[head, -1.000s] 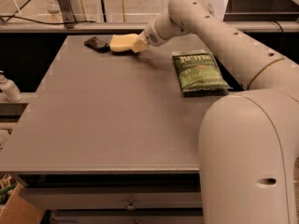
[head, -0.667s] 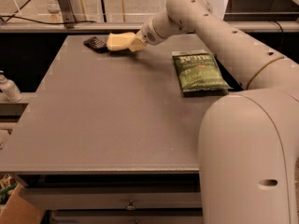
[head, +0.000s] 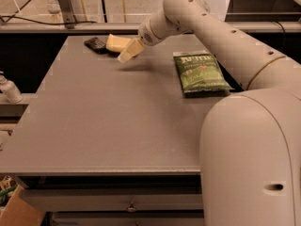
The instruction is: Move sponge near rxbar chocolate
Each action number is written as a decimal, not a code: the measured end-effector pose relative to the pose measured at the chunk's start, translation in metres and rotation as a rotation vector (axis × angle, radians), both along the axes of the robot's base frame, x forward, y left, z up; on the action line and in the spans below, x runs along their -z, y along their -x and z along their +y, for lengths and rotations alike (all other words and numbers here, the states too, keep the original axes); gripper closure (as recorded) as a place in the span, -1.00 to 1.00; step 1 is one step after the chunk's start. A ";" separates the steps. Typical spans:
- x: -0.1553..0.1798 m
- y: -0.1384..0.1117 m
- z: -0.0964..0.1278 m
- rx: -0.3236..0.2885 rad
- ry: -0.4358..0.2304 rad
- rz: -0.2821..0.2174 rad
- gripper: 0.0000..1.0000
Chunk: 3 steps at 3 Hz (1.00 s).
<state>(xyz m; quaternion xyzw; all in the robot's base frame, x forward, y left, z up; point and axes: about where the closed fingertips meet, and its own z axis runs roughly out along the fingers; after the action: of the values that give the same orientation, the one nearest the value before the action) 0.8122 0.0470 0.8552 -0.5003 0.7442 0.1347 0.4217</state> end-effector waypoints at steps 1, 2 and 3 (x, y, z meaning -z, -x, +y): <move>-0.001 0.004 -0.006 0.008 -0.005 0.002 -1.00; -0.008 0.020 -0.026 0.025 -0.009 -0.005 -1.00; -0.021 0.036 -0.066 0.085 -0.023 -0.024 -1.00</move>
Offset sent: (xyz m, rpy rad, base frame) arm -0.0438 -0.0608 0.0235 0.0165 -0.0223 -0.0571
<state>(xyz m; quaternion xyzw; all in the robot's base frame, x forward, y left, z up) 0.7761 -0.0193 0.8764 -0.4649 0.7580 0.1191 0.4417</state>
